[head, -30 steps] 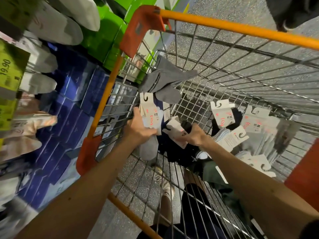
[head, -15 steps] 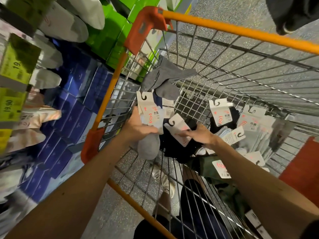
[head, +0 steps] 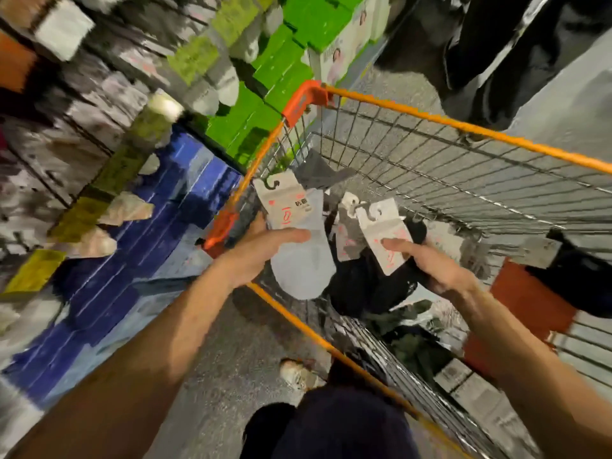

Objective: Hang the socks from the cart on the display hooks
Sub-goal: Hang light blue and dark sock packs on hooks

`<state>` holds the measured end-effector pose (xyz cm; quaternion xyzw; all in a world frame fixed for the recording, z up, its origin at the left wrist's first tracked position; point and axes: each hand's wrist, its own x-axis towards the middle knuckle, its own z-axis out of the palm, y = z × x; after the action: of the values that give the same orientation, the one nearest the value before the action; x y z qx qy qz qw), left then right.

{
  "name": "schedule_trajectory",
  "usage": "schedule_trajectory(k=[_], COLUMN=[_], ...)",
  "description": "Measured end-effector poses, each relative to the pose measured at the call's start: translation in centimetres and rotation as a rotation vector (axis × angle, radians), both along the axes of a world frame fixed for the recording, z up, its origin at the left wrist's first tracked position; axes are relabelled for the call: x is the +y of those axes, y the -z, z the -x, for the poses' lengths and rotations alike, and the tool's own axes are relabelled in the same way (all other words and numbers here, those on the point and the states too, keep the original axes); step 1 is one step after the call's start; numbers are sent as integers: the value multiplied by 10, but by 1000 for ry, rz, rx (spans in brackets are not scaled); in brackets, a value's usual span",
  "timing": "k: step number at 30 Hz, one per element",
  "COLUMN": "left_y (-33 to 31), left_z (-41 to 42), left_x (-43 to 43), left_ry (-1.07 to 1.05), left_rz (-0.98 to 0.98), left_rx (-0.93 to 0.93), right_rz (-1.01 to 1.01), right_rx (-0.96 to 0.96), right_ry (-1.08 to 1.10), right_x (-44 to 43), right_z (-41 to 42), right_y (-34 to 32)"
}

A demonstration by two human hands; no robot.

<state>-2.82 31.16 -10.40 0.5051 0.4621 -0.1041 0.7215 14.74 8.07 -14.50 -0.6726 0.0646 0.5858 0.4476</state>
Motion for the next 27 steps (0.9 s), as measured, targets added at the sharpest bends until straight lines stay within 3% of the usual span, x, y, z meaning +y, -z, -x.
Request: schedule_trajectory(k=[8, 17, 27], left_y=[-161, -344, -438], left_z=[75, 219, 360], left_x=[-19, -24, -27], left_ry=[-201, -434, -706], left_rz=[25, -352, -593], left_rx=[-359, -643, -629], right_rz=[-333, -902, -1076], right_rx=[-203, -165, -197], right_ry=[65, -109, -375], right_x=[39, 112, 165], right_z=[65, 202, 342], right_y=[-167, -375, -479])
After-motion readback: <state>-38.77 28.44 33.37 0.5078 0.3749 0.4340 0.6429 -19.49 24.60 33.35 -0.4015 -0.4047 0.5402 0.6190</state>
